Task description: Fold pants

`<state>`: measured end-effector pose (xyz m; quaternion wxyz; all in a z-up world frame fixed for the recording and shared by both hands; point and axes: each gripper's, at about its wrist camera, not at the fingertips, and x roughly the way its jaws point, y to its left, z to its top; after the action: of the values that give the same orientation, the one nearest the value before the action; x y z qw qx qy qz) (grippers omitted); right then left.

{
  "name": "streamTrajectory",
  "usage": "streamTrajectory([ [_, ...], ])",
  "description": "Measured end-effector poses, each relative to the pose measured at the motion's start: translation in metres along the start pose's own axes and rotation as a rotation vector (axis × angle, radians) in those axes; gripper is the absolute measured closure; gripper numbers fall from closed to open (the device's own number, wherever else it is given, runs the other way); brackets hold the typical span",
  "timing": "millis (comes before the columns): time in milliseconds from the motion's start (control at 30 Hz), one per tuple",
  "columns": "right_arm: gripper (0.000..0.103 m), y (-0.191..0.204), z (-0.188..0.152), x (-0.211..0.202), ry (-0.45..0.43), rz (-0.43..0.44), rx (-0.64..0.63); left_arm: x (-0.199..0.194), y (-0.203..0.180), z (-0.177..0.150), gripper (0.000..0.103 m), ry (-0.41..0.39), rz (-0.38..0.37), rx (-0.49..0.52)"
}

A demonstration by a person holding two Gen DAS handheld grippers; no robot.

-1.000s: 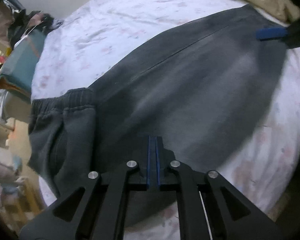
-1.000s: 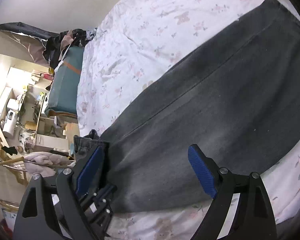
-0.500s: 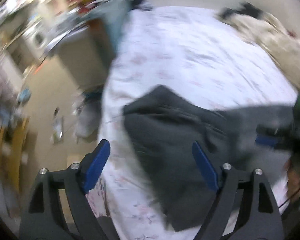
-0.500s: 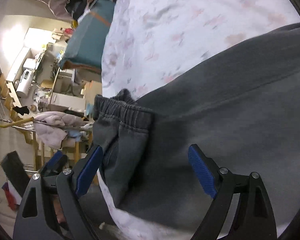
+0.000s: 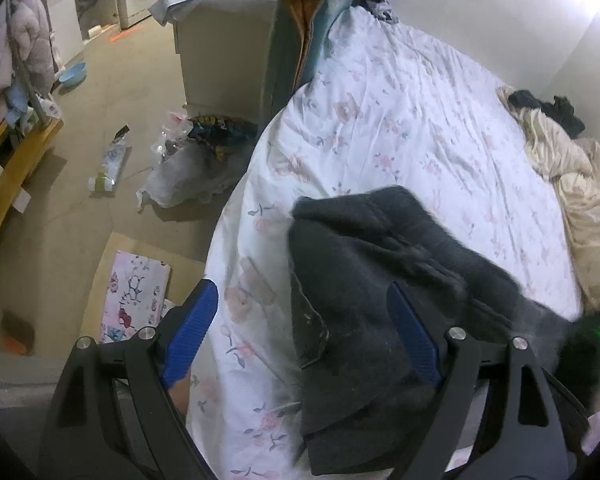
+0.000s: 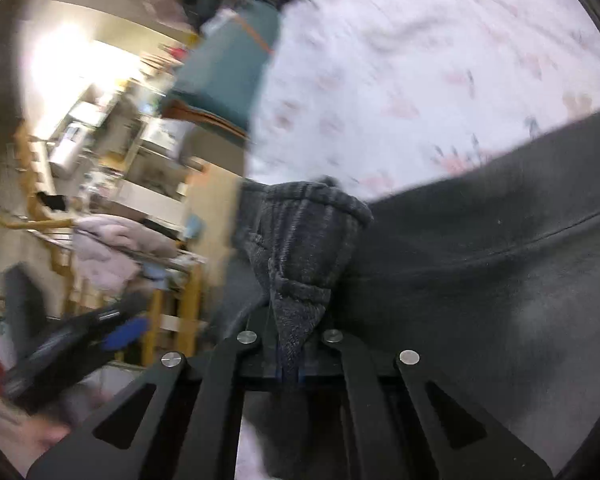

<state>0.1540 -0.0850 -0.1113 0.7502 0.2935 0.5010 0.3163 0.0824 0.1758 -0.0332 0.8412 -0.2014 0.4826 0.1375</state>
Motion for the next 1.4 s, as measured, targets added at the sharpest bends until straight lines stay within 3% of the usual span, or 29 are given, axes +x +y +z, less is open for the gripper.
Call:
streamTrajectory([
  [67, 0.100, 0.014, -0.009, -0.035, -0.056, 0.035, -0.020, -0.002, 0.001, 0.002, 0.019, -0.005, -0.013, -0.020],
  [133, 0.100, 0.011, -0.027, -0.071, -0.118, 0.015, -0.005, -0.003, 0.002, 0.001, 0.019, -0.003, -0.024, -0.035],
  [233, 0.100, -0.028, -0.069, -0.105, -0.187, -0.074, 0.124, 0.000, -0.005, -0.001, 0.019, 0.014, -0.034, -0.013],
  [300, 0.098, -0.069, -0.100, -0.108, -0.185, -0.162, 0.269, 0.002, -0.012, -0.005, 0.019, 0.018, -0.024, 0.019],
  [367, 0.089, -0.102, -0.127, -0.098, -0.125, -0.204, 0.423, 0.005, -0.018, -0.007, 0.019, 0.026, -0.019, 0.043],
  [433, 0.048, -0.107, -0.135, -0.086, -0.049, -0.229, 0.451, 0.008, -0.021, -0.009, 0.019, 0.039, -0.017, 0.057],
  [467, 0.043, -0.103, -0.134, -0.085, -0.024, -0.208, 0.436, 0.009, -0.021, -0.011, 0.019, 0.047, -0.017, 0.061],
  [567, 0.041, -0.083, -0.113, -0.094, -0.006, -0.286, 0.304, 0.012, -0.024, -0.014, 0.019, 0.063, -0.012, 0.081],
  [667, 0.038, -0.074, -0.087, -0.116, -0.045, -0.440, 0.207, 0.012, -0.025, -0.016, 0.019, 0.057, 0.001, 0.091],
  [733, 0.038, -0.070, -0.057, -0.128, -0.089, -0.599, 0.123, 0.012, -0.024, -0.015, 0.019, 0.056, 0.005, 0.085],
  [800, 0.035, -0.069, -0.030, -0.128, -0.122, -0.614, 0.104, 0.013, -0.024, -0.015, 0.019, 0.057, 0.005, 0.079],
  [867, 0.035, -0.075, 0.007, -0.095, 0.005, -0.425, 0.065, 0.014, -0.027, -0.015, 0.019, 0.061, 0.000, 0.087],
  [900, 0.035, -0.080, 0.019, -0.080, 0.057, -0.373, 0.054, 0.014, -0.027, -0.015, 0.019, 0.061, -0.001, 0.092],
  [1033, 0.036, -0.105, 0.055, -0.027, 0.125, -0.286, 0.056, 0.018, -0.033, -0.017, 0.019, 0.067, 0.006, 0.122],
  [1100, 0.071, -0.111, 0.053, -0.006, 0.202, -0.191, 0.099, 0.019, -0.033, -0.017, 0.019, 0.069, 0.016, 0.123],
  [1200, 0.091, -0.074, 0.048, -0.027, 0.121, -0.237, -0.076, 0.021, -0.030, -0.015, 0.019, 0.072, 0.018, 0.101],
  [1300, 0.092, -0.075, 0.056, -0.072, -0.044, -0.276, -0.041, 0.020, -0.029, -0.014, 0.019, 0.061, 0.023, 0.095],
  [1400, 0.084, -0.105, 0.053, -0.056, 0.002, -0.384, -0.034, 0.024, -0.036, -0.016, 0.019, 0.071, 0.031, 0.127],
])
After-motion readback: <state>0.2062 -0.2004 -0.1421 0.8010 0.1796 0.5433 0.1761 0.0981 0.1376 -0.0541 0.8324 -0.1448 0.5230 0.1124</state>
